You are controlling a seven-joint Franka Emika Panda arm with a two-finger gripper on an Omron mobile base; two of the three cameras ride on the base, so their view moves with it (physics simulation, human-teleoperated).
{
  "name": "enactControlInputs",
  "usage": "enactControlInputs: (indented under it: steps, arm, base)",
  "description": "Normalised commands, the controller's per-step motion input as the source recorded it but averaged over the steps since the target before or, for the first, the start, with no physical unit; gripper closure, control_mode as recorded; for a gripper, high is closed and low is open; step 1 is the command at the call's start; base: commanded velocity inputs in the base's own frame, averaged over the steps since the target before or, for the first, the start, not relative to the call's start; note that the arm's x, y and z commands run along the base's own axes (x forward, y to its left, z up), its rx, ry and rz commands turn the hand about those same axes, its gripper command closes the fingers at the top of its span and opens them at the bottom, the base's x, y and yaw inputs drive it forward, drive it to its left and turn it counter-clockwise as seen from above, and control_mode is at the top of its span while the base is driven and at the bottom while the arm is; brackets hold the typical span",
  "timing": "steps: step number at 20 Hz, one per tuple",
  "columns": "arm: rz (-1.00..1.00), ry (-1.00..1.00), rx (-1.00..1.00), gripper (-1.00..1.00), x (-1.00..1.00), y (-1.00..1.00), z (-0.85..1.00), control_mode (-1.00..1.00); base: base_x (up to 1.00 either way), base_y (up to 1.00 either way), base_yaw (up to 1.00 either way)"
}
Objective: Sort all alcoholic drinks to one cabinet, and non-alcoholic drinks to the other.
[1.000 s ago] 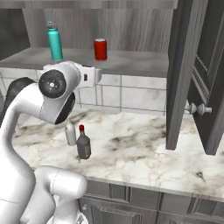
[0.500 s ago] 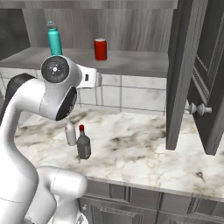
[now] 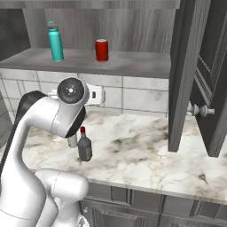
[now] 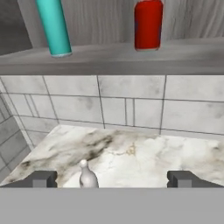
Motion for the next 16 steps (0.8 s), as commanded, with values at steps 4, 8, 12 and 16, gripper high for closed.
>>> enactControlInputs:
  steps: [4,8,12,16]
  arm:
    - [0.12,-0.01,0.02,-1.00,0.00,0.00,-0.33,-1.00]
    - [0.14,0.00,0.03,-1.00,0.00,0.00,-0.25,-1.00]
    - [0.15,0.00,0.01,-1.00,0.09,0.00,-0.28,-1.00]
    - [0.15,0.00,0.02,-1.00,0.10,0.00,-0.23,-1.00]
  base:
    - [0.00,0.00,0.00]
    - [0.00,0.00,0.00]
    - [0.00,0.00,0.00]
    - [0.00,0.00,0.00]
